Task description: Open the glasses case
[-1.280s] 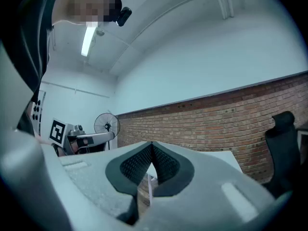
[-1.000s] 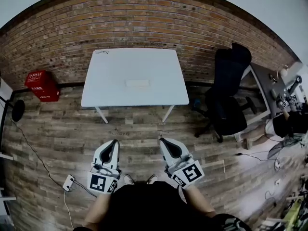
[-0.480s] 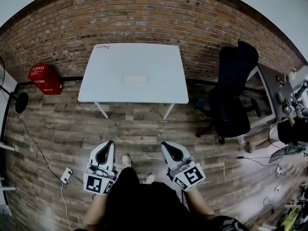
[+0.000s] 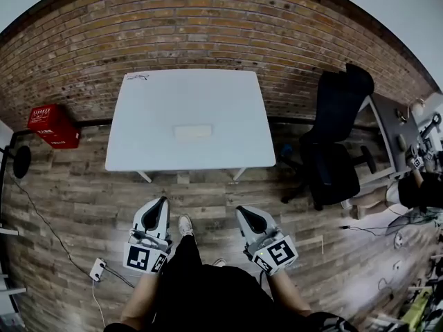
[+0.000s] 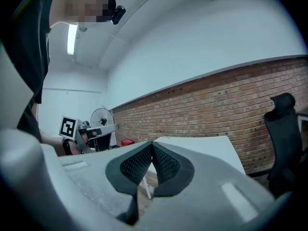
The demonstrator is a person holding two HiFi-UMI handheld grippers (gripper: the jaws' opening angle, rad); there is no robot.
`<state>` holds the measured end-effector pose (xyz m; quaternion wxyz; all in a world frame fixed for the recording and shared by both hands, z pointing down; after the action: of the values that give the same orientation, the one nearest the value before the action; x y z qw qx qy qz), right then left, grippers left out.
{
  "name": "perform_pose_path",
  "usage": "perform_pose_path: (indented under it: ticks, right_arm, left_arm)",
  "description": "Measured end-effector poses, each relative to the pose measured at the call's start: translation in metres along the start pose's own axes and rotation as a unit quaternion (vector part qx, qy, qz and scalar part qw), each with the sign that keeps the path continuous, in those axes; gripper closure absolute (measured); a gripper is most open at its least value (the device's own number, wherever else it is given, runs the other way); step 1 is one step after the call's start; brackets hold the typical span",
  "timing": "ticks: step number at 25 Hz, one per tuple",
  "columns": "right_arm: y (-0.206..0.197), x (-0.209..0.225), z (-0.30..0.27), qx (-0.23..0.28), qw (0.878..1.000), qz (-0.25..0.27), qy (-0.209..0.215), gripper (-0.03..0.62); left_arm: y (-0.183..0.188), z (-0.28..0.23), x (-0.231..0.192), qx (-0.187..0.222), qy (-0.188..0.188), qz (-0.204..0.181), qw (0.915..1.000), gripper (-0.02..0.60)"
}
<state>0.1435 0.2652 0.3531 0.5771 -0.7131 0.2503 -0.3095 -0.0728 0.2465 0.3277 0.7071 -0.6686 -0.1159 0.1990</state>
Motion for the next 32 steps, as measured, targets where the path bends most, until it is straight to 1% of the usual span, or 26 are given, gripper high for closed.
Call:
perform_pose_path:
  ticks: [4,7,9,12,17,20,22,24,27,28,30,32]
  right_arm:
    - [0.021,0.017,-0.067,-0.005,1.000,0.008,0.004,0.599]
    - [0.042,0.025,-0.110,0.008,1.000,0.014,0.003,0.599]
    - [0.050,0.027,-0.132,0.014,1.000,0.018,0.002,0.599]
    - [0.054,0.028,-0.150,0.011,1.000,0.020,-0.002,0.599]
    - [0.060,0.045,-0.163,0.000,1.000,0.021,-0.018,0.599]
    - [0.066,0.060,-0.169,0.003,0.999,0.027,-0.018,0.599]
    - [0.070,0.069,-0.174,0.009,0.999,0.029,-0.011,0.599]
    - [0.072,0.078,-0.178,0.011,1.000,0.027,-0.002,0.599]
    - [0.074,0.092,-0.190,0.009,0.999,0.037,0.018,0.599]
    - [0.074,0.096,-0.195,0.009,0.999,0.045,0.025,0.599]
    - [0.068,0.106,-0.204,0.004,0.998,0.055,0.034,0.599]
    - [0.062,0.118,-0.214,-0.001,0.998,0.056,0.039,0.599]
  left_arm:
    - [0.006,-0.047,-0.053,0.008,-0.012,0.006,0.9999,0.575]
    - [0.008,-0.076,-0.088,0.010,-0.024,0.018,0.9995,0.575]
    - [0.007,-0.089,-0.108,0.008,-0.032,0.022,0.9992,0.575]
    - [-0.002,-0.107,-0.129,-0.003,-0.037,0.039,0.9986,0.575]
    - [-0.012,-0.129,-0.137,-0.013,-0.049,0.061,0.9968,0.575]
    - [-0.016,-0.143,-0.132,-0.022,-0.059,0.054,0.9965,0.575]
    - [-0.015,-0.150,-0.131,-0.021,-0.059,0.046,0.9970,0.575]
    - [-0.012,-0.157,-0.132,-0.015,-0.050,0.041,0.9978,0.575]
    - [0.004,-0.170,-0.133,0.009,-0.042,0.032,0.9986,0.575]
    - [0.006,-0.173,-0.133,0.006,-0.043,0.027,0.9987,0.575]
    - [0.000,-0.177,-0.137,-0.016,-0.042,0.019,0.9988,0.575]
    - [-0.002,-0.184,-0.141,-0.021,-0.040,0.018,0.9988,0.575]
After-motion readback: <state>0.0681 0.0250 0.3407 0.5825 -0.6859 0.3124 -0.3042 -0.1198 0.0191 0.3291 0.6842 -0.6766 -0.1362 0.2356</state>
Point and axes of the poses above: the fingertips, and each gripper's own axes: z backward along the fingers, x to its right, y out of its top, the point moved 3 cm from there along z, backward along the fingers, and after that the axes turned 2 degrees about y, right-handed, at the moved point
